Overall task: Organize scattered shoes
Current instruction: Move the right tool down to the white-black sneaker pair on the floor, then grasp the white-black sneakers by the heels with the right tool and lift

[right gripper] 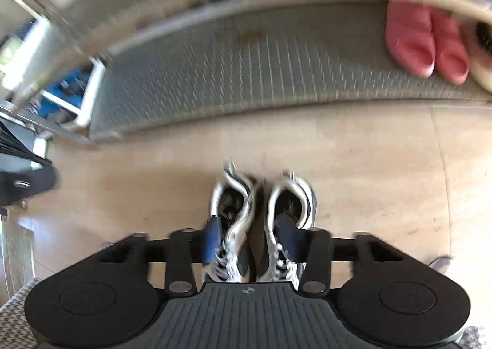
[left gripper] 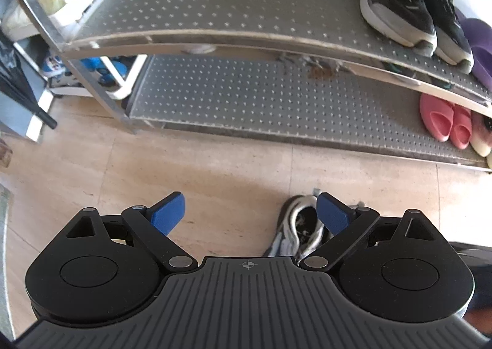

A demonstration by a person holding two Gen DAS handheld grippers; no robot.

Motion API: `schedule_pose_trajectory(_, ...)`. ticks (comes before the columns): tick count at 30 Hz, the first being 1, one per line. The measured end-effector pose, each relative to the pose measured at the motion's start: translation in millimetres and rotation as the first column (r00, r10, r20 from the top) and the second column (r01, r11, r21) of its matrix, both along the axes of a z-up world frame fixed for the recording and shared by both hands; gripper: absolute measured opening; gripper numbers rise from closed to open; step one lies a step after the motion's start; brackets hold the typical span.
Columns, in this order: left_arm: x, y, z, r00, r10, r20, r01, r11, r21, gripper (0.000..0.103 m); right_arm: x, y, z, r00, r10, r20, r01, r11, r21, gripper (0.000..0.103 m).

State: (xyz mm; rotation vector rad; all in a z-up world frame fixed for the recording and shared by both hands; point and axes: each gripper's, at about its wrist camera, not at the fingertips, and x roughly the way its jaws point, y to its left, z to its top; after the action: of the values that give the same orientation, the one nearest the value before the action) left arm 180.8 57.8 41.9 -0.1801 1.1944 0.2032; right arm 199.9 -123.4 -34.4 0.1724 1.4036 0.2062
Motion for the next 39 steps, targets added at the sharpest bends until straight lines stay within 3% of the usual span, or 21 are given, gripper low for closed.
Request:
schedule_pose_trajectory(4,1,-1,4,1.0,-0.015,0.013,0.015,1.0,0.001,0.096,6,5,-37,0.997,0.004,-0.074,-0.004,1.0,-0.001,0.042)
schedule_pose_trajectory(7,0,5,2,1.0,0.001,0.005,-0.001,1.0,-0.003,0.096,13,13,-62,0.997,-0.001,-0.078,-0.001,1.0,-0.021,0.058)
schedule_pose_trajectory(12,-5,27,4,1.0,0.025,-0.001,-0.025,1.0,-0.006,0.096,20,15,-99,0.994,-0.045,-0.102,0.038,0.997,-0.066,0.059)
schedule_pose_trajectory(17,-11,44,2,0.998,0.061,-0.011,-0.061,0.998,-0.01,0.096,25,14,-113,0.996,-0.017,-0.083,0.005,0.991,-0.134,0.063)
schedule_pose_trajectory(23,-14,46,6,0.998,0.057,0.0,-0.057,0.998,-0.016,0.096,32,14,-125,0.995,-0.023,-0.094,0.009,0.989,-0.149,0.067)
schedule_pose_trajectory(27,-13,48,7,0.997,0.074,0.001,-0.074,0.997,-0.032,0.096,24,24,-120,0.999,0.017,-0.04,-0.024,0.983,-0.18,0.068)
schedule_pose_trajectory(29,-15,45,8,0.998,0.064,0.004,-0.063,0.997,-0.031,0.096,25,21,-120,1.0,-0.015,-0.024,0.01,0.984,-0.18,0.078)
schedule_pose_trajectory(33,-14,40,7,0.999,0.047,-0.001,-0.047,0.998,-0.038,0.096,36,13,-139,0.989,-0.122,-0.08,0.112,0.986,-0.12,0.079)
schedule_pose_trajectory(39,-10,44,6,0.998,0.068,-0.001,-0.068,0.997,-0.027,0.096,52,33,-170,0.991,-0.114,-0.073,0.103,0.985,-0.141,0.078)
